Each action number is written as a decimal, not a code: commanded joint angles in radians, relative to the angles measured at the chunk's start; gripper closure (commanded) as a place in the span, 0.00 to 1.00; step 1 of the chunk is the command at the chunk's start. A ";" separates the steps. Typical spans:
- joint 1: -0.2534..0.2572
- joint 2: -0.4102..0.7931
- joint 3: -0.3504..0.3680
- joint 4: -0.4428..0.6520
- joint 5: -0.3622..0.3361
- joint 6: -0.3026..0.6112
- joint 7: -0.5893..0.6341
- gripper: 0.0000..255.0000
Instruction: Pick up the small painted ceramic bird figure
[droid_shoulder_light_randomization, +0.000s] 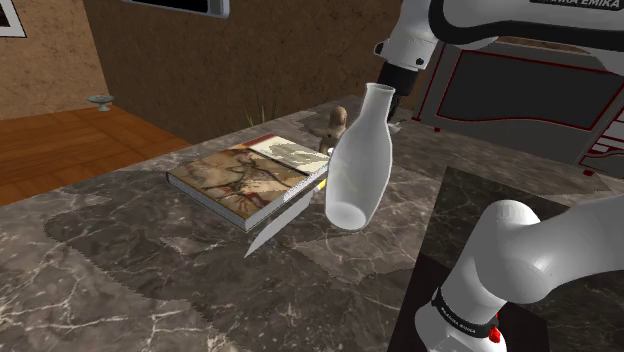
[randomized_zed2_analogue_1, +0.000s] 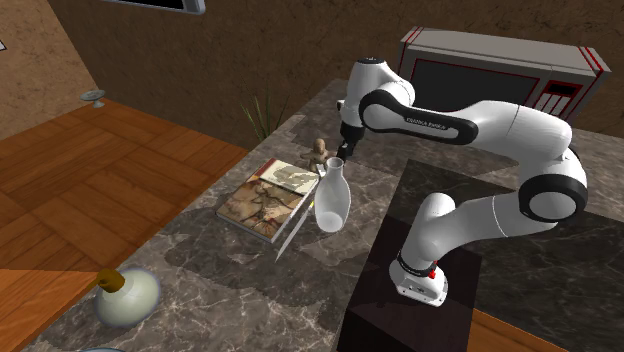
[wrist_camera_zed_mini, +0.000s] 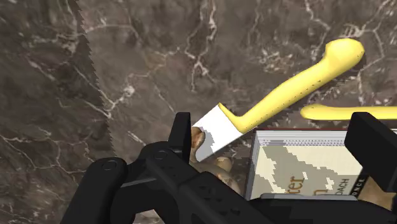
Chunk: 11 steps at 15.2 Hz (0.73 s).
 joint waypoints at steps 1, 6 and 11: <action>0.000 0.000 0.000 0.000 0.000 0.000 0.000 0.00; -0.045 0.179 0.088 0.167 -0.076 0.041 0.134 0.00; -0.096 0.361 0.170 0.368 -0.185 0.032 0.277 0.00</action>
